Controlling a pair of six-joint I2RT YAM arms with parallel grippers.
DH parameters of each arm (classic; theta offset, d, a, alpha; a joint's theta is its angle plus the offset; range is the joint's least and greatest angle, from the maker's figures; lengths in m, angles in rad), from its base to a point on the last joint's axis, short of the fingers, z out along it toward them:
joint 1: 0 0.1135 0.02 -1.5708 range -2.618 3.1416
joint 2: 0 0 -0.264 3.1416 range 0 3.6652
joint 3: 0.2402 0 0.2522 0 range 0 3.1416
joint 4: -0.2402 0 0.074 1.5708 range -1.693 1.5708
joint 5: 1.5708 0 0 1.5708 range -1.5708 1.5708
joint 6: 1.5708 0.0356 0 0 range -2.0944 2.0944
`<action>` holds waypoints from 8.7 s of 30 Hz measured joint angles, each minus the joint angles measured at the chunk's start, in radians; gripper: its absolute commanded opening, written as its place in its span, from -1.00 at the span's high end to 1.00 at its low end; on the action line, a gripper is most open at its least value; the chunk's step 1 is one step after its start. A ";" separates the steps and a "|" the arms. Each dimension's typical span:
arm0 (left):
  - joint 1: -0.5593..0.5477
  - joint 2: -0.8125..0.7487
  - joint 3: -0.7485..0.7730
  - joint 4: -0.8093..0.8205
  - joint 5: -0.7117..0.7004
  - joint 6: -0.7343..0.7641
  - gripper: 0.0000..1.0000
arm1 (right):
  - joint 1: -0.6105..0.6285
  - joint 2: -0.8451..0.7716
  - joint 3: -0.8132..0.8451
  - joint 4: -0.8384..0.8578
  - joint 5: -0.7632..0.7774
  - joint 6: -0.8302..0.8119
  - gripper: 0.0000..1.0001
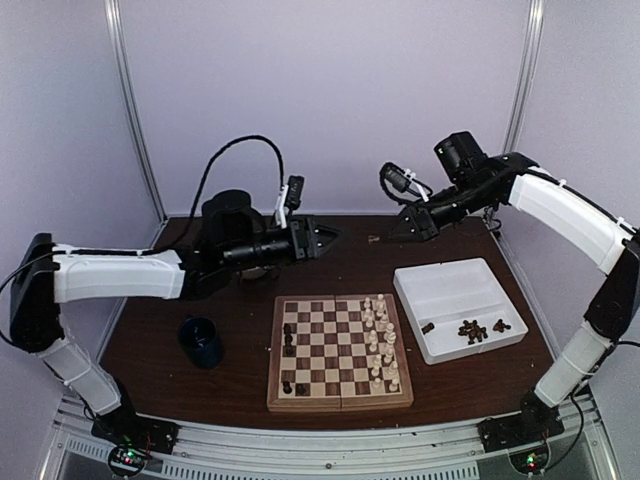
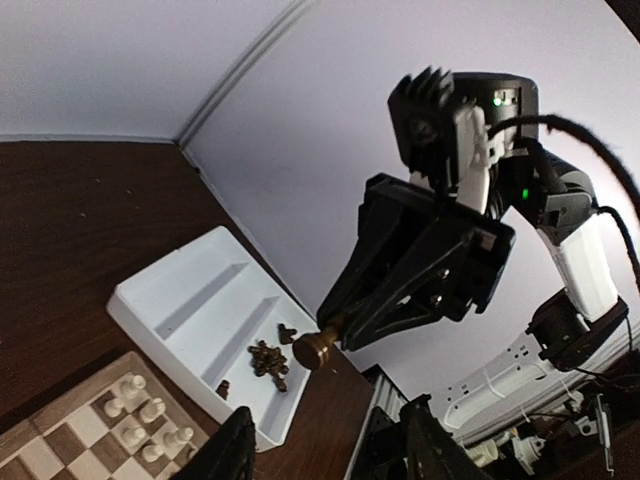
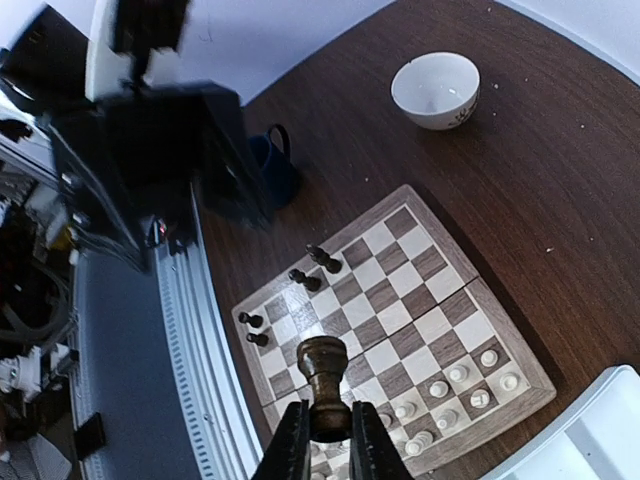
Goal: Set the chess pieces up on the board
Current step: Place the rook at h8, then pick up the knight from the storage box, then pass from the right arm to the left
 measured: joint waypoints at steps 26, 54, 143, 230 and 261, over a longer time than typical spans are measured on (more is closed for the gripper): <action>0.001 -0.789 -0.442 -0.753 -0.664 0.168 -0.04 | 0.438 0.766 0.803 -0.310 0.763 -0.301 0.86; 0.001 -0.835 -0.501 -0.812 -0.707 0.146 -0.05 | 0.482 0.965 0.914 -0.252 0.805 -0.330 0.84; 0.001 -0.338 -0.186 -0.721 -0.476 0.377 0.03 | -0.081 -0.032 -0.503 -0.060 0.567 -0.870 0.60; -0.116 0.300 0.344 -0.301 0.043 -0.096 0.31 | 0.154 -0.167 -0.317 0.021 0.499 -0.483 0.83; -0.114 0.296 0.350 -0.334 0.009 -0.060 1.00 | 0.173 -0.180 -0.317 0.043 0.484 -0.436 0.26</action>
